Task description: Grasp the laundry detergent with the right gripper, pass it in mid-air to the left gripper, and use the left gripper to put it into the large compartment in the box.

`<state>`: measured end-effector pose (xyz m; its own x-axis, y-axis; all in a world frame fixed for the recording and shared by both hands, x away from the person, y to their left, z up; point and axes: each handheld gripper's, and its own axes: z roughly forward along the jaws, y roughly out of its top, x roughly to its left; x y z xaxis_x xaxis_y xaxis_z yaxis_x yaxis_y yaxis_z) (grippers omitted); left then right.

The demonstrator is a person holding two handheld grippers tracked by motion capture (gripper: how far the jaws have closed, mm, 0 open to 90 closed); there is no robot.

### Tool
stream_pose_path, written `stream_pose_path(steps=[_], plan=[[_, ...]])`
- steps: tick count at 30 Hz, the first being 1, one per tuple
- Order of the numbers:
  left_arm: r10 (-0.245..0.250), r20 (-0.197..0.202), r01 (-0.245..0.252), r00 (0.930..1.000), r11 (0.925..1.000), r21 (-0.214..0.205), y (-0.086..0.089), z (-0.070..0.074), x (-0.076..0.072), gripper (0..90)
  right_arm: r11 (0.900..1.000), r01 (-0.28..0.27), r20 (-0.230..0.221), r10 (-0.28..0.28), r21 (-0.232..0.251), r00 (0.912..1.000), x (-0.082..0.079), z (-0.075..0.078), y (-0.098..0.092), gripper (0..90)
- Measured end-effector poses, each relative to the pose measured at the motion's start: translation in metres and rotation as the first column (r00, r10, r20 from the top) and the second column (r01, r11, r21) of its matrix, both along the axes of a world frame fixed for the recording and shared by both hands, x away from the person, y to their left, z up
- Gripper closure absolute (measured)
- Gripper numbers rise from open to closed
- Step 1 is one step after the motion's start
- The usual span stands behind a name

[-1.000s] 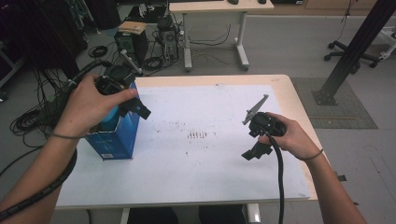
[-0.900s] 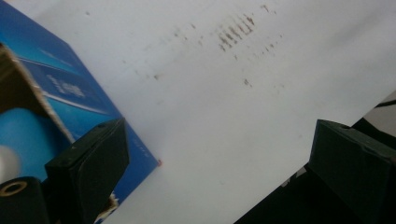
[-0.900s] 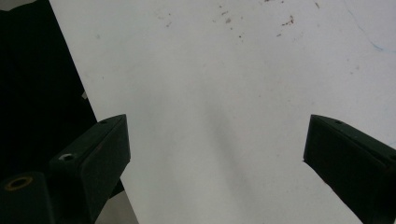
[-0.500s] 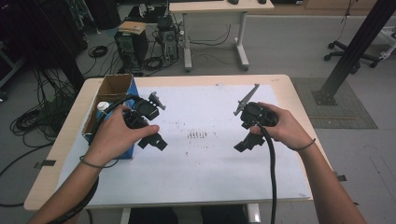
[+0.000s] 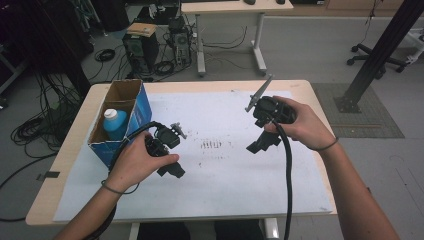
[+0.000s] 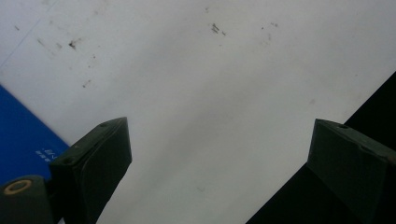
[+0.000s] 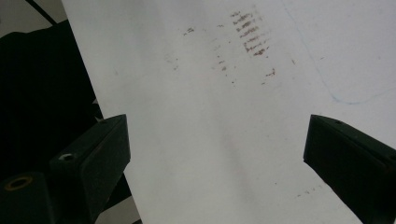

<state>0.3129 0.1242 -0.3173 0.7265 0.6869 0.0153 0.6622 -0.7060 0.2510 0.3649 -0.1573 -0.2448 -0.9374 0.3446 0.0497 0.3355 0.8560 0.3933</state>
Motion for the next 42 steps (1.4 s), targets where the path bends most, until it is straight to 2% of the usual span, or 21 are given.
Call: stream_pose_path(steps=[1,2,7,13,28,42], plan=[[0.0,0.0,0.0,1.0,1.0,0.0,0.0,0.0,0.0,6.9,1.0,0.0,0.0,0.0,0.0,1.0,0.0,0.0,0.0,7.2],[0.0,0.0,0.0,1.0,1.0,0.0,0.0,0.0,0.0,6.9,1.0,-0.006,0.008,0.006,0.001,1.0,0.0,0.01,0.004,7.2],[-0.018,0.007,0.018,0.9998,0.9997,0.016,0.001,-0.009,-0.001,6.6,0.9999,-0.012,0.014,0.012,0.001,0.9998,0.001,0.019,0.009,7.2],[-0.031,0.005,0.031,0.9995,0.9992,0.027,0.001,-0.01,0.0,6.7,0.9996,-0.026,0.024,0.026,-0.006,0.9994,0.003,0.029,0.019,7.2],[-0.04,0.001,0.04,0.9992,0.9986,0.033,0.002,-0.014,0.001,6.6,0.9994,-0.033,0.023,0.033,-0.014,0.9992,0.007,0.029,0.024,6.7],[-0.054,0.01,0.053,0.9985,0.998,0.035,-0.002,-0.009,0.0,6.6,0.9993,-0.034,0.026,0.034,-0.016,0.9991,0.007,0.029,0.024,6.5]])
